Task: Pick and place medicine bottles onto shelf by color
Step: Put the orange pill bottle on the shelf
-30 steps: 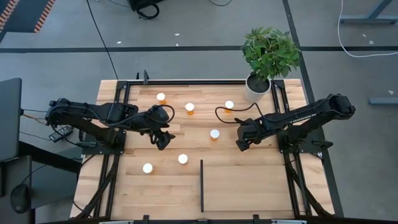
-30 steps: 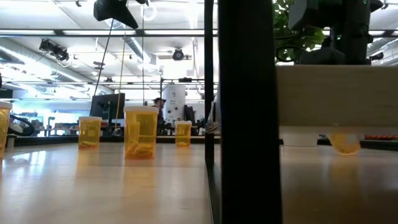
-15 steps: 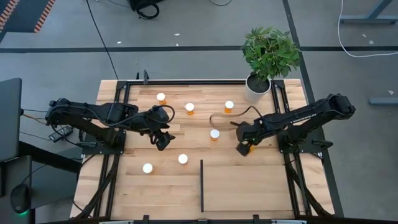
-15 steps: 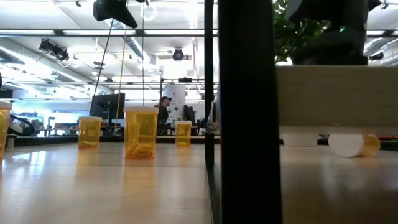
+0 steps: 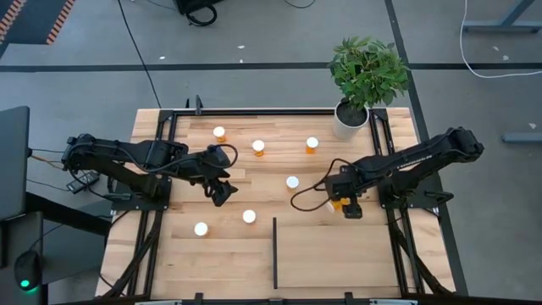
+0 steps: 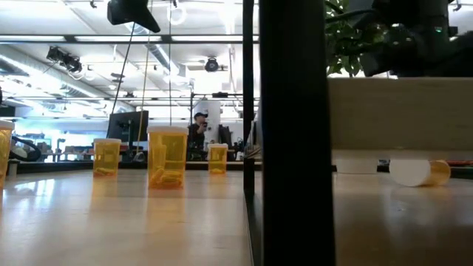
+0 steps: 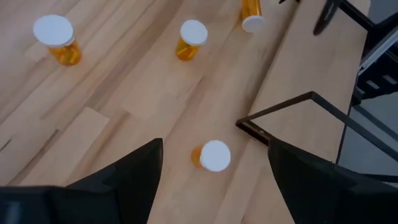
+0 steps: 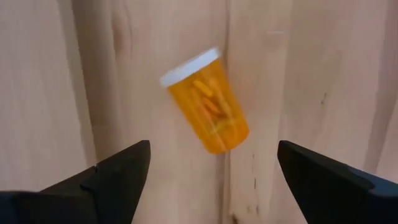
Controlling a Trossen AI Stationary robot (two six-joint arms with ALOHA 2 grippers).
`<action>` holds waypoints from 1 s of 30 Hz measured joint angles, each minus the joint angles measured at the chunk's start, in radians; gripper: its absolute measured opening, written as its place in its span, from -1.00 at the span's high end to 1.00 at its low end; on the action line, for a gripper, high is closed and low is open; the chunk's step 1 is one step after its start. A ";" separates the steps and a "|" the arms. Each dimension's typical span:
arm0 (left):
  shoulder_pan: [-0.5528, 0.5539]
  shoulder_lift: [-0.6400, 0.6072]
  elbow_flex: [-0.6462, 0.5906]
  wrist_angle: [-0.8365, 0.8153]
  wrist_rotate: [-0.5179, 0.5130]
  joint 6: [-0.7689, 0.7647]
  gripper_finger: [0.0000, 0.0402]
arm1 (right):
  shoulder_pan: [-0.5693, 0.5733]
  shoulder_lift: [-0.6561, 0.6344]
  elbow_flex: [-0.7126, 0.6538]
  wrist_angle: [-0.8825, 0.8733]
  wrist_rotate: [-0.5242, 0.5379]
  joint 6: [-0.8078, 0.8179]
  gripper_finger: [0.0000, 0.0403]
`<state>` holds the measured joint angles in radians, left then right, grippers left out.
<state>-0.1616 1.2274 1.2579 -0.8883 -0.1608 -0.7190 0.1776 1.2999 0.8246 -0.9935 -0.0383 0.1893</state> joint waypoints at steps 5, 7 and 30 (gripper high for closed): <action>0.000 0.000 0.000 0.000 -0.003 -0.009 -0.47 | 0.022 0.000 -0.051 0.073 0.018 -0.068 -0.79; 0.000 0.000 0.000 0.000 -0.014 -0.027 -0.47 | 0.022 0.002 -0.062 0.088 0.031 -0.069 -0.79; 0.001 0.003 0.000 0.054 -0.034 -0.060 -0.47 | 0.022 0.221 -0.051 0.212 0.038 -0.057 -0.55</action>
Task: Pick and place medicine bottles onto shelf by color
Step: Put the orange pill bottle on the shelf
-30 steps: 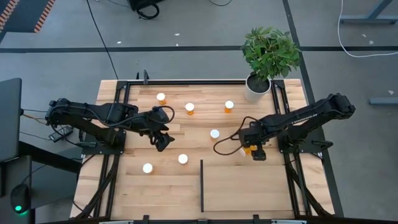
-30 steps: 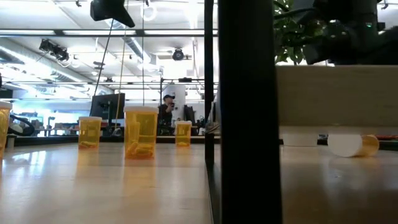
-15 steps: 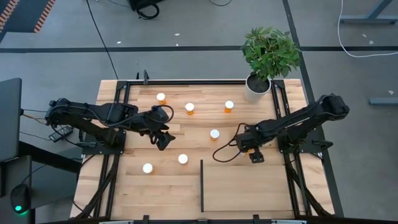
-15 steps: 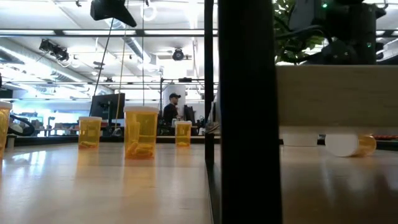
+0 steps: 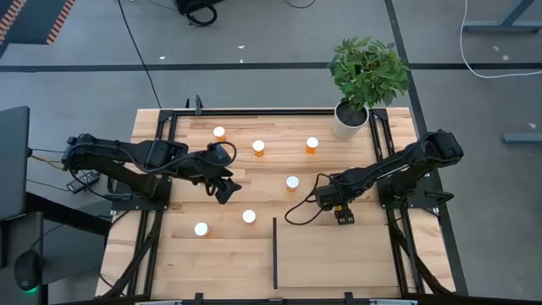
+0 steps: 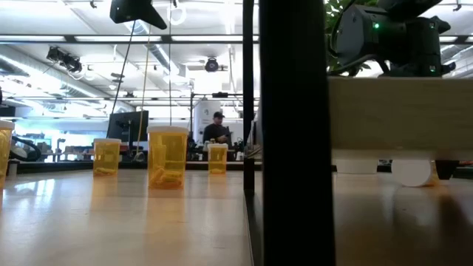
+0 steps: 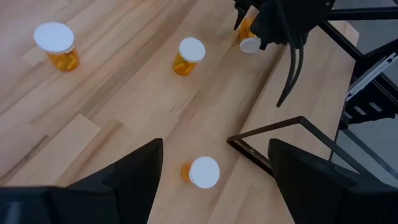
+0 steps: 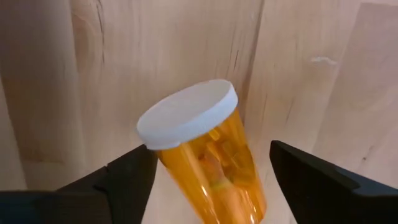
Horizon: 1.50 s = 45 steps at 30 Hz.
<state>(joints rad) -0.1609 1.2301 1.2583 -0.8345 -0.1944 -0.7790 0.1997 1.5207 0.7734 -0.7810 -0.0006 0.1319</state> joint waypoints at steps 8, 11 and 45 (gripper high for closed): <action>0.001 0.000 0.000 0.002 -0.008 0.002 -0.47 | 0.000 -0.009 0.000 0.022 0.007 0.033 -0.20; 0.001 0.000 0.000 0.006 -0.008 0.004 -0.47 | 0.000 -0.010 0.000 0.029 0.007 0.052 -0.06; -0.020 0.066 0.000 1.010 -0.313 1.170 -0.47 | -0.001 -0.440 0.588 0.174 0.418 0.522 0.02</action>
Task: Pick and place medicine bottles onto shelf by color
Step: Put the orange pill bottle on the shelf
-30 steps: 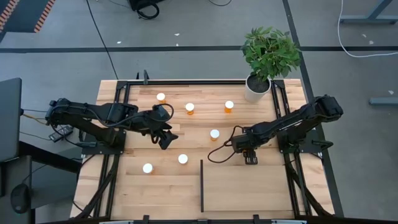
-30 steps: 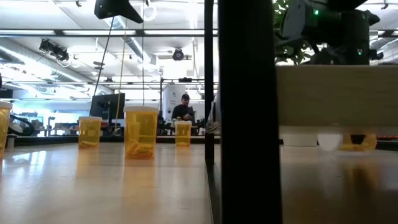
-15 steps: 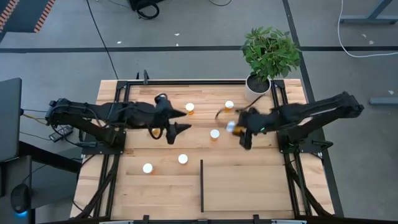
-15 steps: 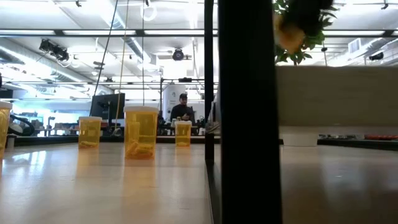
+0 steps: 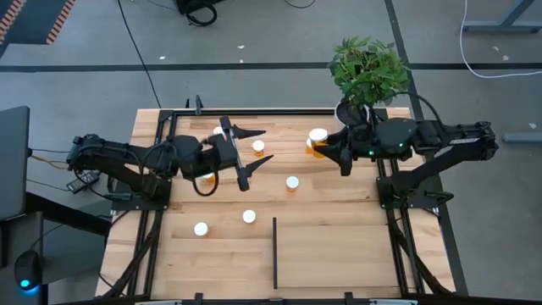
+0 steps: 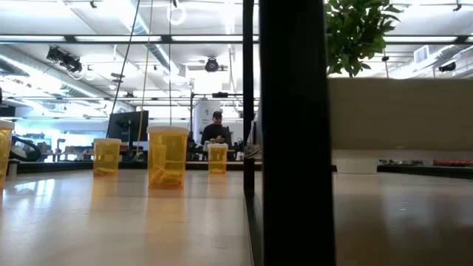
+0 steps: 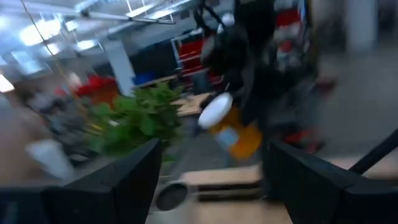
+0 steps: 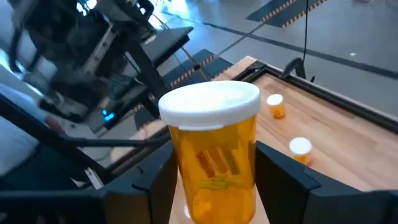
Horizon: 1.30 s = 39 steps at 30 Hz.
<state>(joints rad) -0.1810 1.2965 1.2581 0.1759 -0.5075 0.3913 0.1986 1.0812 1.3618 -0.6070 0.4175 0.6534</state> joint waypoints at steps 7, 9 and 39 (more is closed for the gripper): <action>-0.014 0.039 0.001 0.040 -0.005 0.193 -0.47 | 0.000 0.034 -0.011 0.140 -0.012 0.192 0.02; -0.020 0.054 0.000 0.042 0.002 0.246 -0.47 | -0.002 0.057 -0.012 0.196 -0.023 0.225 0.02; -0.007 0.080 0.000 0.039 0.128 0.257 -0.88 | -0.079 0.181 -0.013 0.416 -0.341 0.421 0.02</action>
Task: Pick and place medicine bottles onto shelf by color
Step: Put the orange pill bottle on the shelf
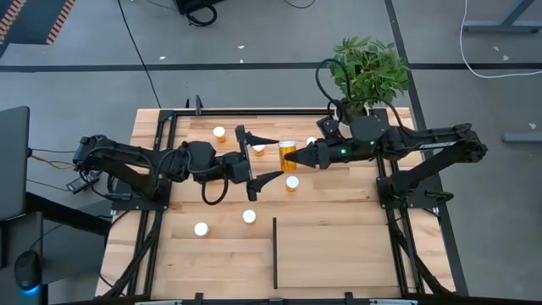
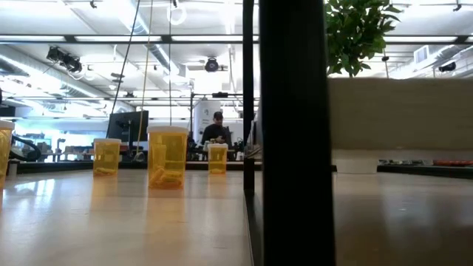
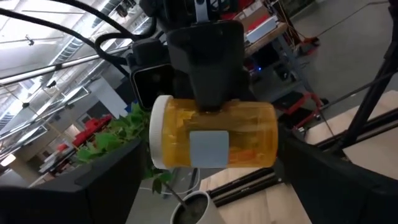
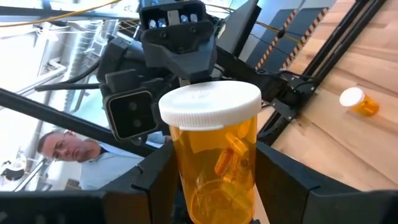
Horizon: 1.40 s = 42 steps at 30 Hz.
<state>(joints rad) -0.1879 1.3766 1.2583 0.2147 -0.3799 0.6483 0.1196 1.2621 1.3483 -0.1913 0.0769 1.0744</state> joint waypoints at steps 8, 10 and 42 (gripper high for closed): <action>0.008 0.000 0.000 0.007 -0.005 0.020 -0.88 | 0.008 0.024 0.000 0.025 -0.022 0.014 0.02; 0.008 0.004 0.000 0.008 -0.005 0.018 -0.88 | 0.008 0.031 0.001 0.039 -0.023 0.015 0.02; -0.009 0.022 0.000 0.027 -0.032 0.019 -0.63 | 0.004 -0.004 0.000 -0.064 -0.063 -0.187 -0.26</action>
<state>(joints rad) -0.1970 1.3983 1.2583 0.2419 -0.4118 0.6670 0.1239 1.2579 1.3479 -0.2554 0.0135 0.8871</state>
